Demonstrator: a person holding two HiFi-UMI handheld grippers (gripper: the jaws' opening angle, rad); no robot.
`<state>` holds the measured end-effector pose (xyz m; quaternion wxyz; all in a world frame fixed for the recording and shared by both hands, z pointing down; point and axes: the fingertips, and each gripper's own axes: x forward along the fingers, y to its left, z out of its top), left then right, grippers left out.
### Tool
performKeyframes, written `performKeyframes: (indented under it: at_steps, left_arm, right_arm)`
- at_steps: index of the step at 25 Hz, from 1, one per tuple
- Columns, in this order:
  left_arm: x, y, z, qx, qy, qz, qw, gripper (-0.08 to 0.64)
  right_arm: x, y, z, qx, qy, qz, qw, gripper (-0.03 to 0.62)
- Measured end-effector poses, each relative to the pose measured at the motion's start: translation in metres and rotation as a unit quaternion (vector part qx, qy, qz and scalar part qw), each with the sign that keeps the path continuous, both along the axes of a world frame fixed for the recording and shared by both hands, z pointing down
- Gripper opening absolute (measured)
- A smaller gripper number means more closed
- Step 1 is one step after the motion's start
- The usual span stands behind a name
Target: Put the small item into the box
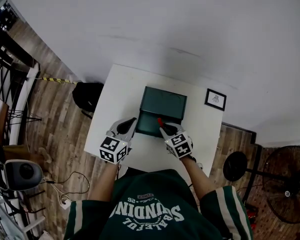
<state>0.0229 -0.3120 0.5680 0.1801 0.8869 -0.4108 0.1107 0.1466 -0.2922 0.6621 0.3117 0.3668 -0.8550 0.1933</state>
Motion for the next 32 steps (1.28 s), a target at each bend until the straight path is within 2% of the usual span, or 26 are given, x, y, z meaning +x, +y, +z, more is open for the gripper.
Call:
performKeyframes:
  at_steps: [6, 13, 21, 28, 32]
  left_arm:
    - [-0.016, 0.004, 0.009, -0.011, -0.001, -0.011, 0.9999, 0.051]
    - [-0.035, 0.012, 0.016, -0.019, -0.011, -0.026, 0.9994, 0.052]
    - [-0.058, 0.022, 0.014, -0.021, -0.014, -0.046, 0.9986, 0.052]
    - [-0.066, 0.031, 0.018, -0.024, -0.017, -0.051, 0.9983, 0.052]
    - [-0.065, 0.034, 0.017, -0.022, -0.014, -0.044, 0.9987, 0.052]
  right_arm:
    - [-0.005, -0.002, 0.041, -0.049, 0.035, -0.019, 0.998, 0.066]
    - [-0.004, -0.008, 0.087, -0.114, 0.088, -0.03, 0.989, 0.066]
    - [-0.015, -0.014, 0.107, -0.154, 0.118, -0.029, 0.981, 0.067]
    - [-0.01, -0.013, 0.12, -0.154, 0.13, -0.031, 0.979, 0.067]
    - [-0.011, -0.014, 0.106, -0.13, 0.121, -0.022, 0.984, 0.066]
